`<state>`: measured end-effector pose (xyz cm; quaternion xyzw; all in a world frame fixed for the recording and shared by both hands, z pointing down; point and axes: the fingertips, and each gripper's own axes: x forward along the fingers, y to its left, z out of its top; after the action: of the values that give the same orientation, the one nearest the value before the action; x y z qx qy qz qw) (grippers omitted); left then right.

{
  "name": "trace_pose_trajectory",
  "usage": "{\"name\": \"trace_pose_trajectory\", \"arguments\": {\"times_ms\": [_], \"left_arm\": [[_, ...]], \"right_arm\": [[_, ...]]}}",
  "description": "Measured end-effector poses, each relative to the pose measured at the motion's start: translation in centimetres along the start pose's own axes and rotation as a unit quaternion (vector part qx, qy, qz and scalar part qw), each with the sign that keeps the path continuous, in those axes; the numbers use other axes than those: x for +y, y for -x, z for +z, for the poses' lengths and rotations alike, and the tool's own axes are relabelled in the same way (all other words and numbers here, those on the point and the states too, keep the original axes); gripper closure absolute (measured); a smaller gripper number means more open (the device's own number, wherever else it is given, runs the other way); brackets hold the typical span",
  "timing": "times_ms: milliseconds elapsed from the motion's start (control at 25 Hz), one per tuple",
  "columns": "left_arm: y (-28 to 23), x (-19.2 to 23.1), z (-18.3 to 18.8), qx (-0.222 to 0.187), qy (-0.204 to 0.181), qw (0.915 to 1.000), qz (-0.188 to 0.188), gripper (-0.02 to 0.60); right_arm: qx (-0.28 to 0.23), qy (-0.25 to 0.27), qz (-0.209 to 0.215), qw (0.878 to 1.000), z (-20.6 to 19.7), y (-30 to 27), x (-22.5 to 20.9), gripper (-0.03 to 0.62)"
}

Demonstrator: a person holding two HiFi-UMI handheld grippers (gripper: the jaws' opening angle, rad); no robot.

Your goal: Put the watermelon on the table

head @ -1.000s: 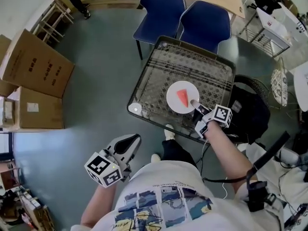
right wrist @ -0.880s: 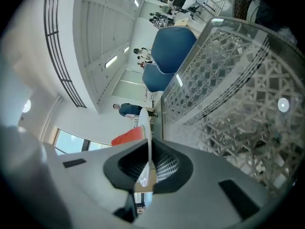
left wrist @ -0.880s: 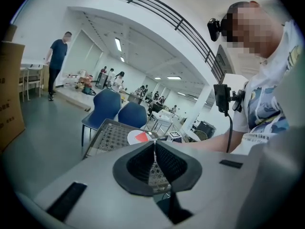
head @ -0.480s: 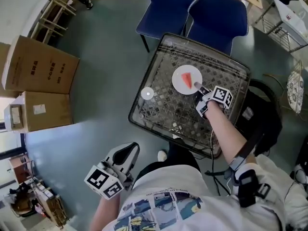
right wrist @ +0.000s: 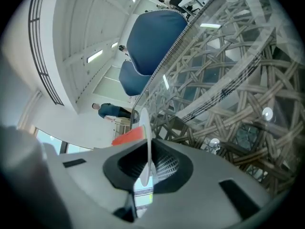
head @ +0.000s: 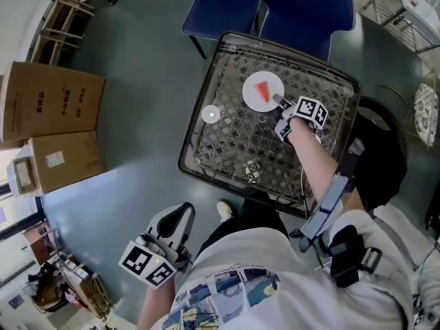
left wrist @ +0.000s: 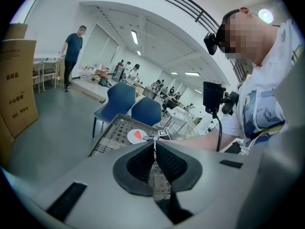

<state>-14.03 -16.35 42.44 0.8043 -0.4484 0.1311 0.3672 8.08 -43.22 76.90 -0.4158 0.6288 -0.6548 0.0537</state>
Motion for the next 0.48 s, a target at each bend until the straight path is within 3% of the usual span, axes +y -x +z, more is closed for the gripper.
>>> {"name": "trace_pose_trajectory", "arguments": {"times_ms": [240,480], "left_arm": [[-0.1,0.4,-0.2,0.005,0.001,1.0,0.001,0.561],[0.0,0.9,-0.4,0.004,-0.004,1.0,-0.001,0.56]], "right_arm": [[0.004,0.029,-0.042,0.999,0.4,-0.5,-0.6,0.571],[0.017,0.096,-0.107,0.989,0.6,-0.7,-1.3,0.544]]}}
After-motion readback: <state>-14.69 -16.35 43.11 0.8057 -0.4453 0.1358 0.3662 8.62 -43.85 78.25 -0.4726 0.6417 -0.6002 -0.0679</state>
